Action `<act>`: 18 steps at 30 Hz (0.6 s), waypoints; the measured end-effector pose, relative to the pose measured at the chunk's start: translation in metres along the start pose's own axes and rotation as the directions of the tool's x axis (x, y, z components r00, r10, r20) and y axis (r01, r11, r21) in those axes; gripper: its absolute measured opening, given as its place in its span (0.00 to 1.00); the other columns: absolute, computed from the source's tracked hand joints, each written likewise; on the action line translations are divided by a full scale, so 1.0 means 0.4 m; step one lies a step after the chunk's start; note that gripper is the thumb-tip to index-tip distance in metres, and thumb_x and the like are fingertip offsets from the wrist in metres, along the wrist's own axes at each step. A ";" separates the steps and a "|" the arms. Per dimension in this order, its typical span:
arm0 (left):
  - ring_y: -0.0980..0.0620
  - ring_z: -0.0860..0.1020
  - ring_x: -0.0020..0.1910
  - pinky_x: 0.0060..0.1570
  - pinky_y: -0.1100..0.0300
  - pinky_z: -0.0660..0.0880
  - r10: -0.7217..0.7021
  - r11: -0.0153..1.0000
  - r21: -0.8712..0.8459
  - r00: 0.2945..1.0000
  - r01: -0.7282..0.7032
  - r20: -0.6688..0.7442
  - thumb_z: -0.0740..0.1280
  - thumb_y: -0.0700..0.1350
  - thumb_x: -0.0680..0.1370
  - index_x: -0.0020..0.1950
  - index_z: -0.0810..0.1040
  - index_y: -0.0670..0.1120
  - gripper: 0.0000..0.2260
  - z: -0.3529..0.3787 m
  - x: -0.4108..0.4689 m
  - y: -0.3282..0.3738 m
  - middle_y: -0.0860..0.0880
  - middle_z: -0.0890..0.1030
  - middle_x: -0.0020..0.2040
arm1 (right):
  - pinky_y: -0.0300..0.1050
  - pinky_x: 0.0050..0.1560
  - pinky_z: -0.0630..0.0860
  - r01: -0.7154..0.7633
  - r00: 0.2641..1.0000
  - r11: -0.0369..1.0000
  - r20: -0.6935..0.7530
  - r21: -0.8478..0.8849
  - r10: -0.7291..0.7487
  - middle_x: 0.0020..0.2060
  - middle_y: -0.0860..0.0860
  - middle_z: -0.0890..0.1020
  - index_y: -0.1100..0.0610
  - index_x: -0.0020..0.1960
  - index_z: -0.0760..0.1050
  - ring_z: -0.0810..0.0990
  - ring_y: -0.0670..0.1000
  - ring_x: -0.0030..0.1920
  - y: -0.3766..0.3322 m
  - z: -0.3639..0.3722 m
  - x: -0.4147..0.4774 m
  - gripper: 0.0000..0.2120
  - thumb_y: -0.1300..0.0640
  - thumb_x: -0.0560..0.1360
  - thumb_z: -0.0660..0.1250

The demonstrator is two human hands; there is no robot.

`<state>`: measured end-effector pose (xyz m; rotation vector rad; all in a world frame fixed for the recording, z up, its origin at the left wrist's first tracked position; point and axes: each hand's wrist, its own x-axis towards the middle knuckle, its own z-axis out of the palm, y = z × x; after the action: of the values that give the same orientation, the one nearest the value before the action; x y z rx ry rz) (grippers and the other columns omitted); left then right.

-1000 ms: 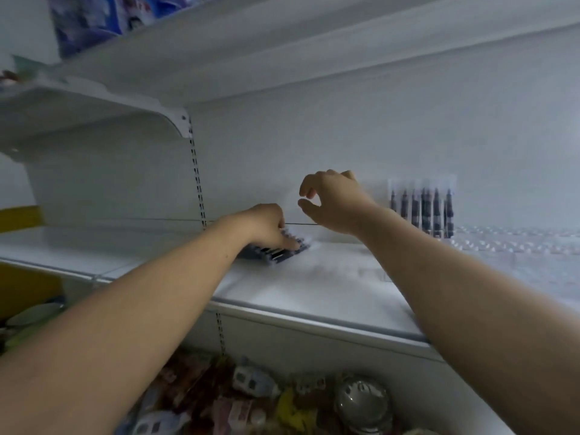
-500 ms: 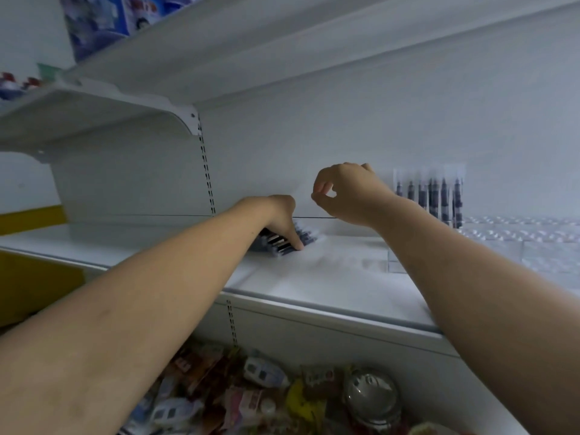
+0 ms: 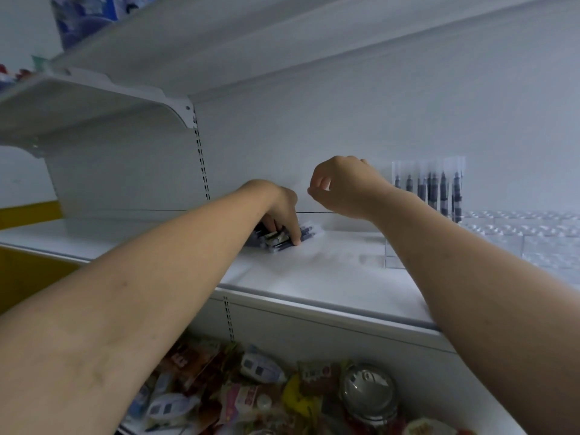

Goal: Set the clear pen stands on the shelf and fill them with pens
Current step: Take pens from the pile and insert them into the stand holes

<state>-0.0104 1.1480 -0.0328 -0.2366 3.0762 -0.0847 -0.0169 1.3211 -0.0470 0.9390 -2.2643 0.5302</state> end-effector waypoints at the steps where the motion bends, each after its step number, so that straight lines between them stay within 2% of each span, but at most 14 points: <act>1: 0.51 0.83 0.36 0.42 0.57 0.79 -0.003 1.000 0.005 1.000 0.002 0.007 0.83 0.59 0.68 0.49 0.78 0.42 0.25 -0.001 -0.002 0.005 0.49 0.84 0.37 | 0.47 0.57 0.67 0.001 1.000 1.000 0.006 0.006 -0.001 0.43 0.42 0.84 0.49 0.48 0.83 0.81 0.52 0.49 -0.002 0.000 -0.001 0.07 0.50 0.80 0.67; 4: 0.48 0.80 0.32 0.40 0.57 0.77 -0.009 1.000 0.025 0.999 0.008 0.031 0.82 0.57 0.68 0.49 0.79 0.42 0.23 0.002 -0.005 0.020 0.49 0.83 0.34 | 0.49 0.59 0.72 0.001 1.000 1.000 0.022 0.026 -0.002 0.41 0.42 0.83 0.50 0.48 0.84 0.81 0.52 0.48 -0.008 -0.002 -0.003 0.07 0.51 0.80 0.68; 6: 0.47 0.76 0.30 0.38 0.57 0.74 -0.004 1.000 0.026 0.998 0.002 0.057 0.79 0.53 0.67 0.46 0.80 0.43 0.18 0.011 -0.009 0.027 0.48 0.80 0.32 | 0.50 0.59 0.74 -0.003 0.999 0.999 0.034 0.034 0.001 0.41 0.42 0.83 0.50 0.47 0.84 0.81 0.53 0.48 -0.010 -0.003 -0.004 0.07 0.52 0.80 0.68; 9: 0.45 0.77 0.28 0.37 0.56 0.75 0.004 1.000 0.010 0.995 -0.004 0.096 0.75 0.47 0.67 0.41 0.82 0.41 0.10 0.029 -0.019 0.038 0.45 0.83 0.32 | 0.49 0.59 0.75 -0.005 0.998 0.999 0.059 0.051 0.002 0.41 0.42 0.83 0.50 0.46 0.84 0.82 0.52 0.49 -0.013 -0.005 -0.004 0.07 0.52 0.80 0.68; 12: 0.46 0.77 0.25 0.33 0.60 0.75 0.051 0.998 0.043 0.999 -0.051 0.019 0.72 0.46 0.72 0.37 0.78 0.41 0.10 0.042 -0.029 0.048 0.46 0.81 0.27 | 0.47 0.55 0.75 -0.007 0.998 0.998 0.056 0.065 0.003 0.41 0.43 0.84 0.50 0.46 0.84 0.82 0.53 0.49 -0.012 -0.004 -0.003 0.07 0.52 0.79 0.68; 14: 0.44 0.77 0.26 0.34 0.56 0.76 0.084 0.996 0.028 0.996 -0.083 -0.028 0.70 0.46 0.74 0.37 0.75 0.41 0.10 0.053 -0.032 0.046 0.45 0.79 0.29 | 0.46 0.52 0.74 -0.001 0.999 0.998 0.034 0.068 -0.001 0.42 0.44 0.85 0.51 0.47 0.85 0.83 0.54 0.48 -0.009 -0.004 -0.004 0.07 0.52 0.79 0.68; 16: 0.43 0.77 0.27 0.34 0.52 0.77 0.107 0.994 -0.018 0.992 -0.109 -0.062 0.68 0.45 0.74 0.37 0.75 0.40 0.10 0.065 -0.032 0.032 0.43 0.80 0.30 | 0.46 0.51 0.76 0.015 1.000 0.998 -0.009 0.061 -0.015 0.41 0.45 0.85 0.52 0.47 0.85 0.83 0.55 0.47 -0.009 -0.009 -0.006 0.08 0.52 0.79 0.68; 18: 0.43 0.75 0.25 0.32 0.53 0.74 0.120 0.980 -0.146 0.989 -0.132 -0.084 0.66 0.44 0.75 0.40 0.77 0.38 0.10 0.075 -0.032 0.012 0.41 0.81 0.30 | 0.47 0.48 0.79 0.033 0.997 0.998 -0.077 0.045 -0.030 0.40 0.46 0.85 0.53 0.47 0.85 0.83 0.55 0.46 -0.015 -0.022 -0.008 0.08 0.53 0.80 0.68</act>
<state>0.0034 1.1531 -0.0624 -0.0449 3.1655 0.1496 -0.0074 1.3237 -0.0422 0.9596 -2.1737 0.5968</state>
